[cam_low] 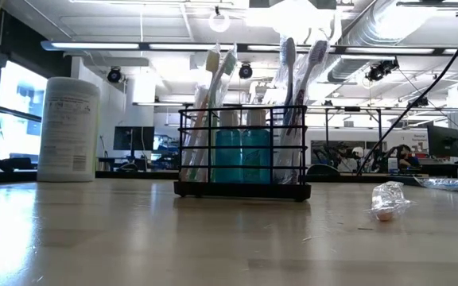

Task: Pick & Place toothbrushing station
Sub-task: Put the green toothbrush into the mesh organizer

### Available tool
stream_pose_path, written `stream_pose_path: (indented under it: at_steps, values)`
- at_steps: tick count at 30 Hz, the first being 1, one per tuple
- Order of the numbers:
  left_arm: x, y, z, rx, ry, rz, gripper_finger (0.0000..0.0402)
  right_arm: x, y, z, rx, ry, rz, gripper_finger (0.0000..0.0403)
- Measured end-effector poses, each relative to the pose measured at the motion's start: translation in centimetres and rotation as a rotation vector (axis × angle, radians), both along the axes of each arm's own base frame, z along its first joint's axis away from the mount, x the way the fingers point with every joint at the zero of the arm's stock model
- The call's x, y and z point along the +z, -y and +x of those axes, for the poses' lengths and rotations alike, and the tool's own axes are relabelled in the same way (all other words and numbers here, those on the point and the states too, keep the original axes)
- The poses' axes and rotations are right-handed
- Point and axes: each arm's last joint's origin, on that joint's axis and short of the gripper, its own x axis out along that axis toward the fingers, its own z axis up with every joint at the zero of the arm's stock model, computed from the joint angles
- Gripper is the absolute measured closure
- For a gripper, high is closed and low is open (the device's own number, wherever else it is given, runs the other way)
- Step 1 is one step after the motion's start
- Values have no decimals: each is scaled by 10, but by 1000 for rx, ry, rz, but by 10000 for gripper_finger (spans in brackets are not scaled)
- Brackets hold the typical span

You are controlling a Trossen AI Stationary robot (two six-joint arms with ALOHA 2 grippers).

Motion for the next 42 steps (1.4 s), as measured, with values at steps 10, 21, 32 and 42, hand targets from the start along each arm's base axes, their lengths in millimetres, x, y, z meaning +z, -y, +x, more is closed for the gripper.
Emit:
stream_pose_path:
  at_steps: [10, 21, 32, 42]
  values:
    - [0, -1, 0, 3, 6, 22, 337, -3, -5, -4, -41, -34, -16, 387]
    - [0, -3, 1, 54, 23, 105, 200, -19, -38, -36, -226, -143, -40, 388]
    - [-4, -13, -12, 181, -71, 210, 181, -57, -15, -49, -508, -388, 144, 388]
    - [-6, -20, -20, 294, -122, 235, 181, -74, 18, -19, -610, -469, 151, 388]
